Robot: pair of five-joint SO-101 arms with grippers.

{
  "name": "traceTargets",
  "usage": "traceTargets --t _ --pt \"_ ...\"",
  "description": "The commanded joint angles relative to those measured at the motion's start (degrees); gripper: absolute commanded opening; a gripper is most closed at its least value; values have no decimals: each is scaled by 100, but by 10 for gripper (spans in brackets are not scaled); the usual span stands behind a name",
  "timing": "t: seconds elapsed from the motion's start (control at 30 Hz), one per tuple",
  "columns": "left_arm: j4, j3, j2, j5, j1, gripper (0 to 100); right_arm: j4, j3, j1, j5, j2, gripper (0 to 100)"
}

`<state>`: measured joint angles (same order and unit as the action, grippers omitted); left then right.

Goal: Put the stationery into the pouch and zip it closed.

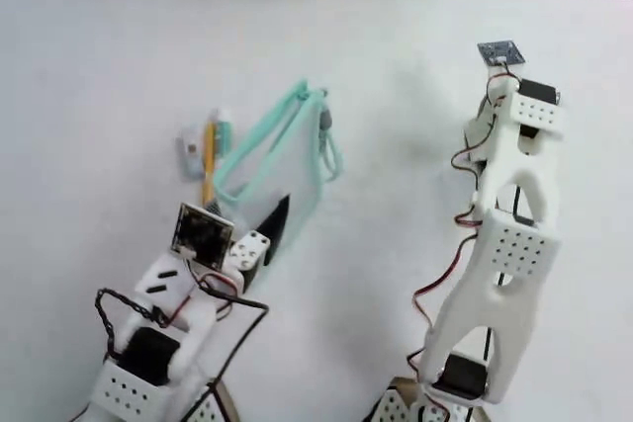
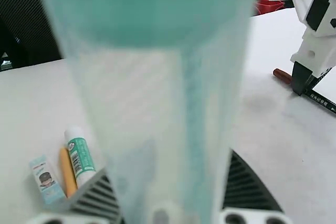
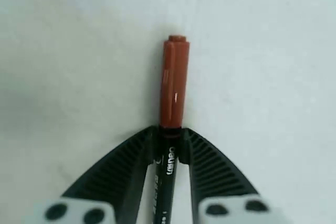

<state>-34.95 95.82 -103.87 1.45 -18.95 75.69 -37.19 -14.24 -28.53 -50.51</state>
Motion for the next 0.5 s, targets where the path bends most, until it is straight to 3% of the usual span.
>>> traceTargets --t 0.0,0.23,0.47 --pt "132 -35 -57 -53 57 170 462 -229 92 -70 145 19" --pt "167 18 -57 -53 40 170 2193 -1073 163 -62 1648 18" --pt "167 18 -57 -53 22 170 2308 53 409 -26 4347 18"
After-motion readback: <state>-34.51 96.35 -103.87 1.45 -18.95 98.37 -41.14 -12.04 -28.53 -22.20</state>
